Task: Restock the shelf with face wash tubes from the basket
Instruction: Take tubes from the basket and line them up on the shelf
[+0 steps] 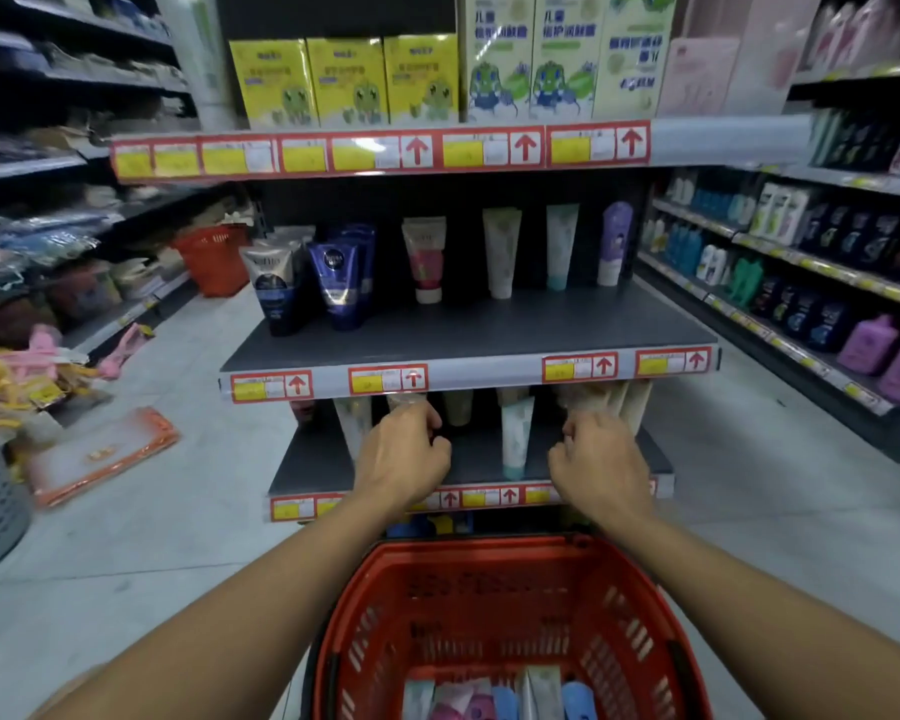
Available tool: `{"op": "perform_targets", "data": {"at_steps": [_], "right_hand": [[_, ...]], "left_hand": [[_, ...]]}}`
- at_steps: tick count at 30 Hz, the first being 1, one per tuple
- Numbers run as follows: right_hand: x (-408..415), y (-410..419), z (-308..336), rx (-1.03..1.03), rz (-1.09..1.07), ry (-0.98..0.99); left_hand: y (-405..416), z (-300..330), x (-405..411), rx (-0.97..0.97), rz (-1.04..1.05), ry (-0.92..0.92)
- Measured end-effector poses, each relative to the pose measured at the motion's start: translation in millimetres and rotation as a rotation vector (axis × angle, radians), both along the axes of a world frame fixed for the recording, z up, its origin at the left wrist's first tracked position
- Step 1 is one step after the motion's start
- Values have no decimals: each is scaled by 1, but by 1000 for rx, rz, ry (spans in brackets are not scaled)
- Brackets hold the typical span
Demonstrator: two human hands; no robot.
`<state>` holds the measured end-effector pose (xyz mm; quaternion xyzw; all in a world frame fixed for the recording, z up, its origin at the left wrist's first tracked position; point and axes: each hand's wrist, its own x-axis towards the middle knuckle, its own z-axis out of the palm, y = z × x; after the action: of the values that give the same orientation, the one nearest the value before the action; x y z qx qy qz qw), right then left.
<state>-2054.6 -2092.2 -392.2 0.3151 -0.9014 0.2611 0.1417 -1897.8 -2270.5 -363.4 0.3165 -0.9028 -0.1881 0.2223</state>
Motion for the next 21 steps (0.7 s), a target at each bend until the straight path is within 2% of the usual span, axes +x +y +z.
{"op": "perform_targets", "data": {"at_steps": [17, 21], "right_hand": [[32, 42, -182, 398, -33, -364], [31, 45, -218, 420, -4, -428]], "left_hand": [[31, -165, 13, 309, -35, -405], [32, -204, 15, 389, -19, -478]]}}
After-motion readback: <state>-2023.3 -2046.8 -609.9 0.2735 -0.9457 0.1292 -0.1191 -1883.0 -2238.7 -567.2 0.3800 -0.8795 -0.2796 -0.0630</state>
